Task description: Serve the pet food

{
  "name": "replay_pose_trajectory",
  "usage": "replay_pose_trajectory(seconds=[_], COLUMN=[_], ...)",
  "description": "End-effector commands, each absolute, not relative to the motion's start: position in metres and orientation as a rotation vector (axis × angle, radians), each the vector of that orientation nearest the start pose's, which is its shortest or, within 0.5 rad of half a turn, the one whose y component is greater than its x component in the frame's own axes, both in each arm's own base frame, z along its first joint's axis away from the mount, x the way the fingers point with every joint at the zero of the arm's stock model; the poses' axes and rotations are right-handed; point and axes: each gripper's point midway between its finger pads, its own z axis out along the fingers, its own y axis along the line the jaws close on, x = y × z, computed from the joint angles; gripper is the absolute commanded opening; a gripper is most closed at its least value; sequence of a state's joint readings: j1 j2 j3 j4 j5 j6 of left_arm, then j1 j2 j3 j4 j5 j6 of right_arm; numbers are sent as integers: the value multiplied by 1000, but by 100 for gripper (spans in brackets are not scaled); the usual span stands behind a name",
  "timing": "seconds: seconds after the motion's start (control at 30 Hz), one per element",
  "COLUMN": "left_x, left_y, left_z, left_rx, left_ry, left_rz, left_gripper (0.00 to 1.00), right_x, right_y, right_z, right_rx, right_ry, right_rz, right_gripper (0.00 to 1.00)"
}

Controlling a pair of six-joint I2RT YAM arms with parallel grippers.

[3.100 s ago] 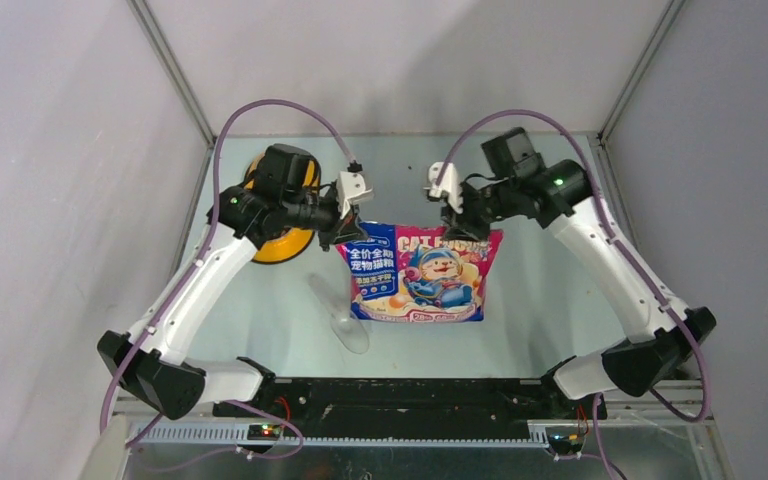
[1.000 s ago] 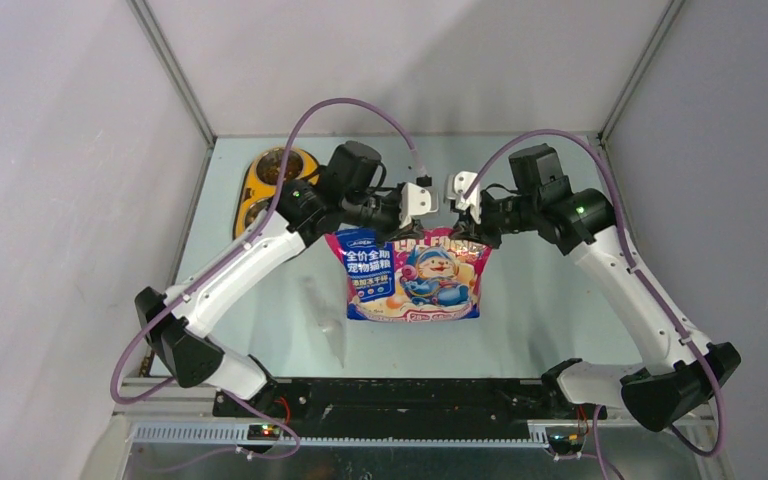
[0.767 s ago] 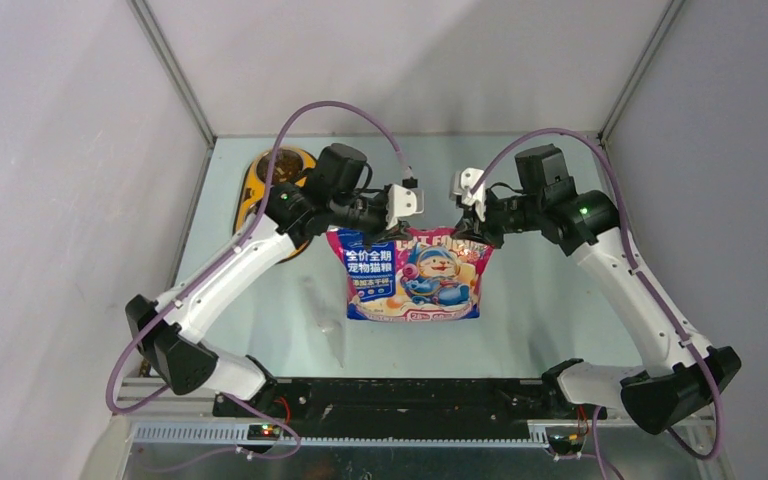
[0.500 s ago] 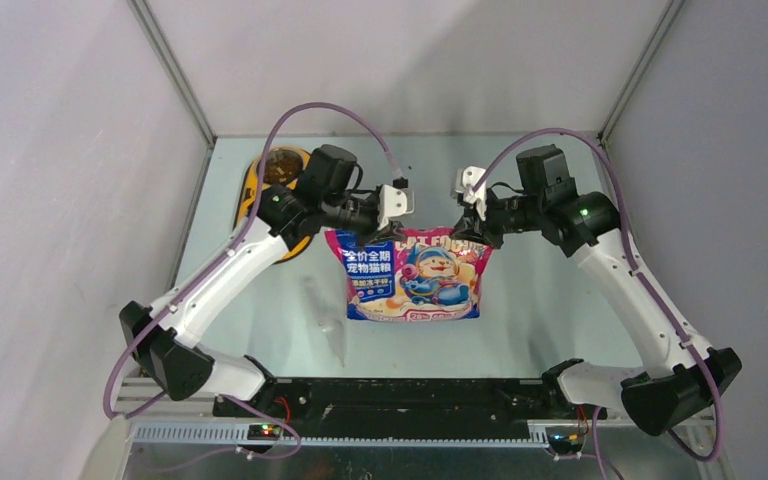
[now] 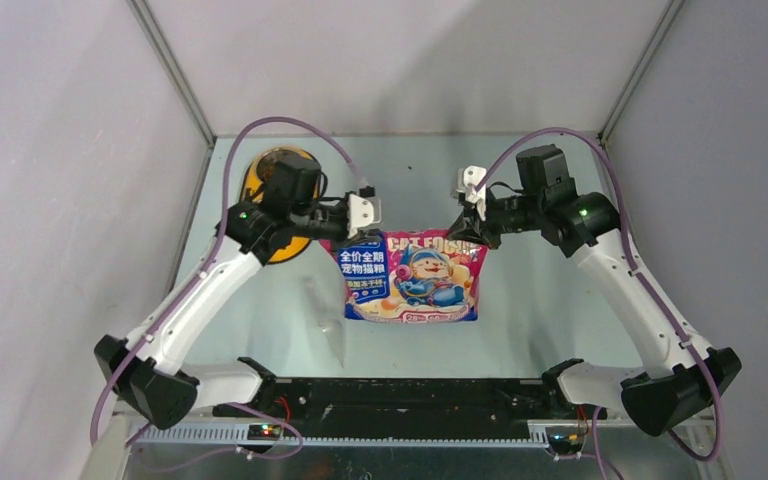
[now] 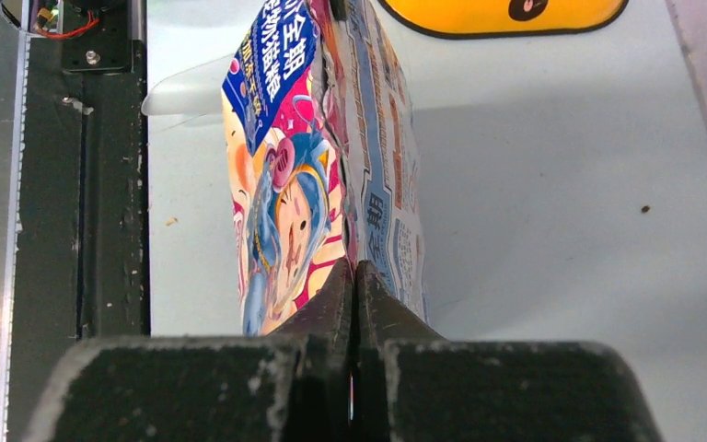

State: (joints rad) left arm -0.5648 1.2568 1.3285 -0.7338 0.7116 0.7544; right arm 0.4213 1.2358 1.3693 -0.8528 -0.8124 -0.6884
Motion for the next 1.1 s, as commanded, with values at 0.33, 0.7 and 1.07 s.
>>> replay_pose_trajectory(seconds=[0.33,0.7,1.07], left_x=[237,234,228], left_y=[-159,-153,-179], left_z=[256,268,303], left_rx=[1477,1385,1251], left_ry=[1779,1736,1631], left_rz=[-407,-398,-569], left_gripper=[14,1,72], right_x=[253,255,244], right_y=[185,185,201], right_z=[293,295,300], right_rx=[-1399,-1397,-1425], right_ry=[1640,1633,1607], right_rz=[524,512,550], right_gripper=[0,0,33])
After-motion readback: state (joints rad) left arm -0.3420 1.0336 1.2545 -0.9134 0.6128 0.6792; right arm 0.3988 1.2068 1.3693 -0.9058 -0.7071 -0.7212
